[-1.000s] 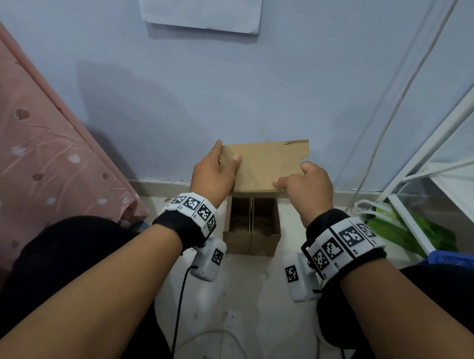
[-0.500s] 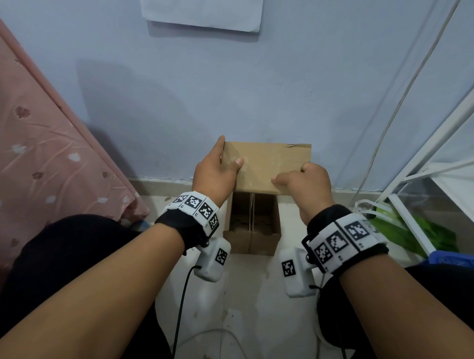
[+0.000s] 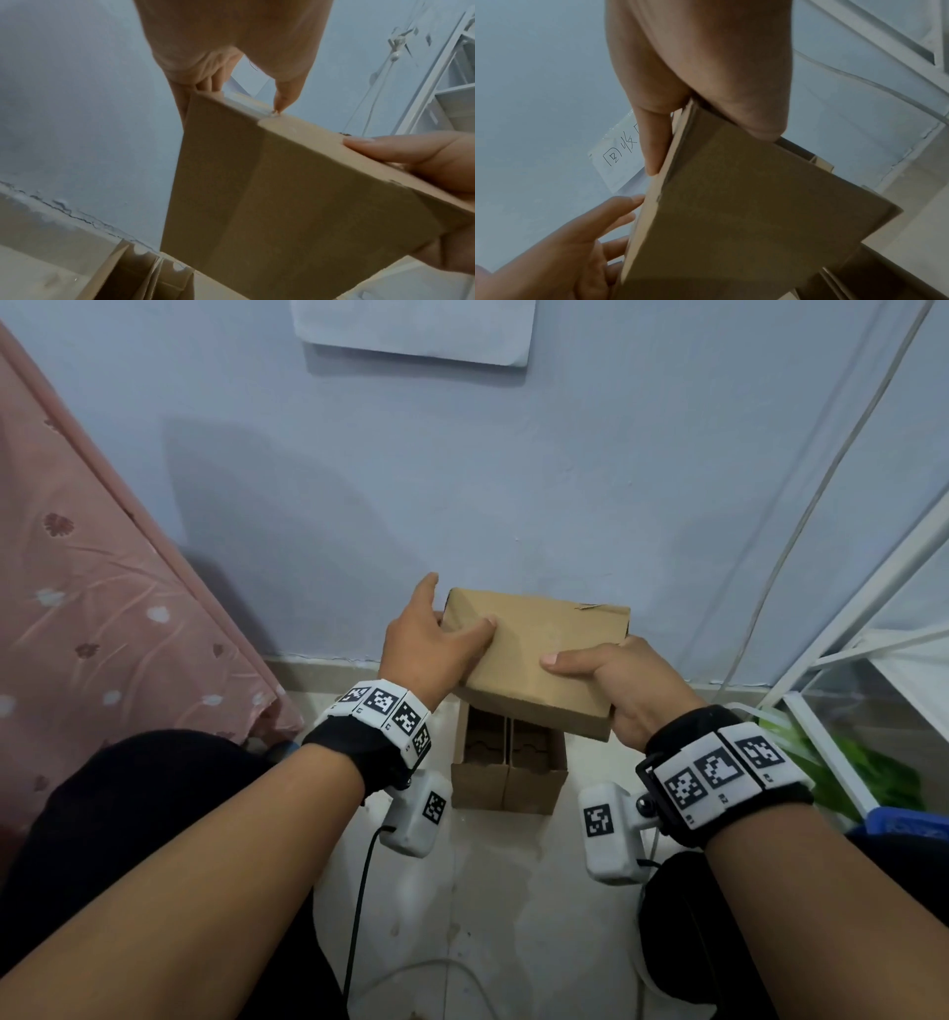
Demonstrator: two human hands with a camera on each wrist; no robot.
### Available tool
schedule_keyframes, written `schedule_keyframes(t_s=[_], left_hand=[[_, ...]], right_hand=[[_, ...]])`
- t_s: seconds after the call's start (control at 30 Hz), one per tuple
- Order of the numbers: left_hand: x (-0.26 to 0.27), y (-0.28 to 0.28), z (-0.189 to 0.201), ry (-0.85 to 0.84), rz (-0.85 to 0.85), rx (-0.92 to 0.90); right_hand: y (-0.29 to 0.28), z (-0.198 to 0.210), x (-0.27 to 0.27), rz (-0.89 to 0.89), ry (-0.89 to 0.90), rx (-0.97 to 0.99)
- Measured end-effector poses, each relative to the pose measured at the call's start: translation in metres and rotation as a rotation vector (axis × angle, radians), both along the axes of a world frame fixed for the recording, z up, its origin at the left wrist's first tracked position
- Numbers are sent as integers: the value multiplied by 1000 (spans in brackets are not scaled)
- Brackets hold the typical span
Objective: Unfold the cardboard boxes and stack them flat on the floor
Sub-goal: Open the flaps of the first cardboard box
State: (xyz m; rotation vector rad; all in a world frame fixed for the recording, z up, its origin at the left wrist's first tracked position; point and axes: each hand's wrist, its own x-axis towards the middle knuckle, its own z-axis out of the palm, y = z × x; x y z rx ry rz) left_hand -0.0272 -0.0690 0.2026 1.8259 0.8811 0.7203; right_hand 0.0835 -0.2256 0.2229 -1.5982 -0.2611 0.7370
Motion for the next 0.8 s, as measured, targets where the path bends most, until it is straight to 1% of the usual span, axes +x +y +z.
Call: schedule_keyframes(t_s=[0.07,0.2,0.57,0.67,0.8], left_hand=[[-2,-1,0,15,-33,-18],[-2,-1,-5,-42,-94,-25],[-2,-2,-3,-111,-37,-55],[-1,-1,-5,-144,-69,-86],[0,0,-8,-236,-121,-163]], right_hand=[[-1,1,0,0,-40,-10],[-3,2,-4,-15,-92,-1],[0,3,-13,-14,-202,17],[1,3,-12,-23,-222,17],[5,0,-13,-58,-218,-29]])
